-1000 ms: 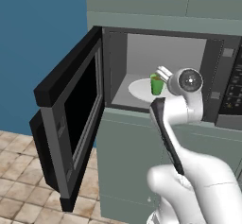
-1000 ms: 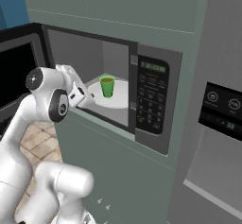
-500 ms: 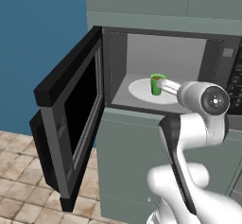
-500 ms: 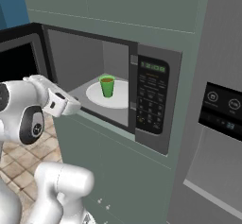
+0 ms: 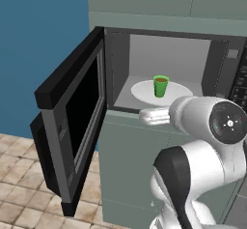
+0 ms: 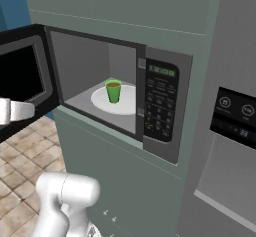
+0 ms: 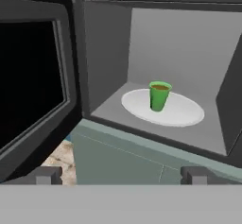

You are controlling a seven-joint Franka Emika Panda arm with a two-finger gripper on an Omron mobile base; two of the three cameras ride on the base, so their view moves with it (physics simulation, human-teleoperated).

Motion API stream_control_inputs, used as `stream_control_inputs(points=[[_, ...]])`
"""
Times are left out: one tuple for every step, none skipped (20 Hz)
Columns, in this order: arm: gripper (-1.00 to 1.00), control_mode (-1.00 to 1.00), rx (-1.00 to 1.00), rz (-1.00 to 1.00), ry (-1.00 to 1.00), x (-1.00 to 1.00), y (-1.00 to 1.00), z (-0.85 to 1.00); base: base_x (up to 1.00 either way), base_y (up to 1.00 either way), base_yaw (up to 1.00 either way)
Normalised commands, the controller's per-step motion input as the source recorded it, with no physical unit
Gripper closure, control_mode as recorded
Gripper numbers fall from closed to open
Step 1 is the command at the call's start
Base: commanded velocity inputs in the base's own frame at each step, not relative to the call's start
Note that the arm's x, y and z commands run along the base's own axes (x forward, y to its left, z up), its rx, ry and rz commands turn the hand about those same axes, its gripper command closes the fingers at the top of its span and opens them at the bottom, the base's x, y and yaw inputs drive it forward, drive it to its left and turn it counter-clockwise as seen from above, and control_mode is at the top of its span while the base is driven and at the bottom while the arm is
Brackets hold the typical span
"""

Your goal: Place the microwavable item in the microwave. Then, close the microwave door and press the start button.

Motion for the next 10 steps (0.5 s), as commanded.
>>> stream_control_inputs(points=[[-1.0, -1.0, -0.37, 0.37, -0.11, -0.96, 0.73, -0.14, 0.0, 0.0, 0.0], [-1.0, -1.0, -0.36, 0.39, -0.14, -0.96, 0.69, -0.1, 0.0, 0.0, 0.0], [-1.0, -1.0, -0.36, 0.41, -0.16, -0.89, 0.66, -0.11, 0.0, 0.0, 0.0], [-1.0, -1.0, -0.36, 0.43, -0.17, -0.86, 0.64, -0.12, 0.0, 0.0, 0.0], [-1.0, -1.0, -0.37, 0.43, -0.17, -0.83, 0.64, -0.11, 0.0, 0.0, 0.0], [-1.0, -1.0, -0.34, 0.42, -0.16, -0.79, 0.62, -0.03, 0.0, 0.0, 0.0], [-1.0, -1.0, -0.33, 0.42, -0.16, -0.76, 0.58, -0.01, 0.0, 0.0, 0.0], [-1.0, -1.0, -0.33, 0.4, -0.17, -0.82, 0.49, 0.0, 0.0, 0.0, 0.0], [-1.0, -1.0, -0.32, 0.39, -0.18, -0.85, 0.49, 0.0, 0.0, 0.0, 0.0], [-1.0, -1.0, -0.33, 0.37, -0.17, -0.83, 0.51, -0.04, 0.0, 0.0, 0.0]])
